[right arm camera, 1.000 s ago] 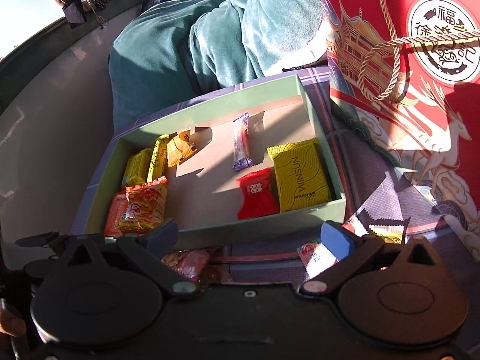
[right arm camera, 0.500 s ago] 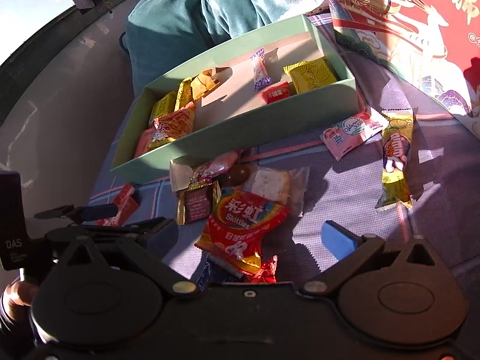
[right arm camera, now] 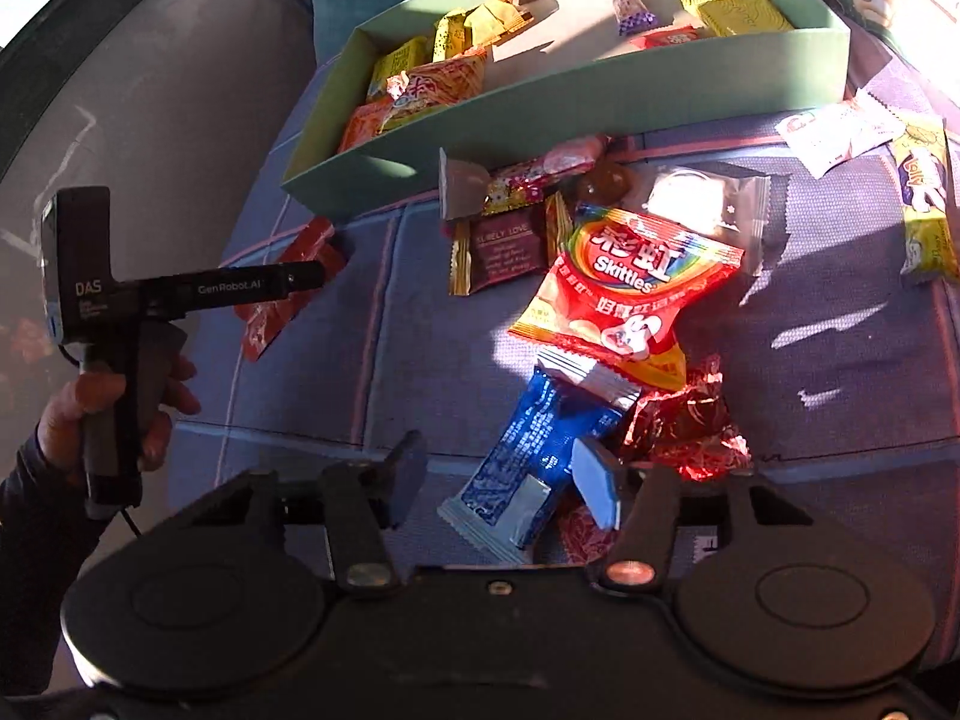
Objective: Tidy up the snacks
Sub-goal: 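Grasp the long red snack bag with the left gripper while the right grasps a blue packet, then carry the red bag and blue packet into the green box and release them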
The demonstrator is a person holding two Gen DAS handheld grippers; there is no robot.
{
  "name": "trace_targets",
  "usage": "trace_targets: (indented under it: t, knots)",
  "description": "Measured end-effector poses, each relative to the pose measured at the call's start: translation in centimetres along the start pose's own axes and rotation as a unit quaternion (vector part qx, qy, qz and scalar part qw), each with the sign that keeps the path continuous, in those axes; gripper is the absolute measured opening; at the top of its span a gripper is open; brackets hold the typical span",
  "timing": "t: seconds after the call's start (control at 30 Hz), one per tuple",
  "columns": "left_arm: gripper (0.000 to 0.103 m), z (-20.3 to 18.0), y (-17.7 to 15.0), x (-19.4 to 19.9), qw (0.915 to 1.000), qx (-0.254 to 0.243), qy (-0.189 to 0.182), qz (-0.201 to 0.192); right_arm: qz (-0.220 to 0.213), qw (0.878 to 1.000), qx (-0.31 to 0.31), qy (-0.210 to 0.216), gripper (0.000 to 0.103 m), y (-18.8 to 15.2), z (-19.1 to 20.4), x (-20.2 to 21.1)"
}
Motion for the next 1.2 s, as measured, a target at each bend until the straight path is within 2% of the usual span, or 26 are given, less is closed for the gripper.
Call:
trace_targets:
  t: [0.1, 0.2, 0.27, 0.3, 0.37, 0.47, 0.6, 0.67, 0.8, 0.9, 0.93, 0.97, 1.0, 1.03, 1.07, 1.2]
  knots:
    - [0.097, 0.1, -0.8, -0.8, 0.9996, 0.004, -0.022, 0.017, 0.015, 1.0, -0.01, -0.011, 0.055, -0.4, -0.2, -1.0]
    - [0.083, -0.2, -1.6, -0.1, 0.9993, -0.012, -0.035, 0.001, 0.008, 1.0, -0.016, -0.017, 0.055, -0.4, -0.4, -1.6]
    - [0.058, -0.7, -2.4, 0.8, 0.9986, -0.024, -0.047, -0.009, -0.001, 1.0, 0.002, -0.024, 0.055, 0.0, 0.1, -1.8]
    - [0.055, -0.8, -2.6, 1.1, 0.9982, -0.026, -0.053, -0.008, -0.005, 1.0, 0.011, -0.029, 0.055, 0.2, 0.4, -2.0]
    - [0.041, -1.1, -3.3, 1.8, 0.9977, -0.023, -0.064, -0.007, -0.008, 0.999, 0.034, -0.037, 0.055, 0.7, 1.2, -2.7]
    - [0.041, -1.0, -4.0, 2.4, 0.9967, -0.001, -0.081, 0.004, -0.009, 0.997, 0.07, -0.041, 0.055, 1.0, 3.0, -3.5]
    - [0.045, -0.4, -4.1, 2.7, 0.9972, 0.015, -0.073, 0.007, -0.008, 0.992, 0.114, -0.059, 0.056, 0.7, 4.4, -3.9]
    - [0.057, -0.1, -3.7, 2.4, 0.9984, 0.007, -0.056, 0.004, -0.005, 0.99, 0.128, -0.065, 0.061, 0.4, 4.8, -3.9]
    - [0.065, -0.7, -3.6, 1.8, 0.9991, -0.016, -0.039, 0.01, -0.001, 0.987, 0.144, -0.075, 0.061, -0.4, 4.7, -3.6]
    - [0.072, -1.6, -3.9, 1.5, 0.9986, -0.043, -0.029, 0.005, 0.0, 0.979, 0.182, -0.094, 0.062, -0.9, 5.4, -4.0]
    - [0.071, -1.9, -3.9, 1.5, 0.9983, -0.047, -0.032, 0.004, 0.002, 0.974, 0.2, -0.103, 0.057, -1.0, 5.8, -4.2]
    - [0.062, -2.1, -3.8, 1.5, 0.998, -0.05, -0.038, 0.004, -0.001, 0.968, 0.223, -0.116, 0.04, -1.0, 6.2, -4.5]
    - [0.057, -2.4, -3.8, 1.6, 0.9976, -0.053, -0.044, 0.004, -0.004, 0.964, 0.236, -0.12, 0.037, -1.0, 6.4, -4.5]
    - [0.039, -2.7, -3.7, 1.8, 0.9973, -0.059, -0.044, 0.003, -0.004, 0.964, 0.239, -0.116, 0.037, -0.9, 6.5, -4.6]
    - [0.034, -2.9, -3.7, 1.9, 0.997, -0.061, -0.047, 0.006, -0.004, 0.965, 0.237, -0.113, 0.037, -0.9, 6.5, -4.5]
    - [0.031, -3.0, -3.9, 2.2, 0.998, -0.051, -0.036, 0.008, -0.01, 0.969, 0.224, -0.099, 0.036, -0.9, 6.4, -4.0]
Point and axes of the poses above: each gripper's, at about its wrist camera, not at the fingertips, and x roughly against the way its jaws point, z to its left, y to its top, the point moved 8 cm from there along -x, roughly the way its jaws point, and after that the axes turned 12 degrees about x, right-handed, at the moved point
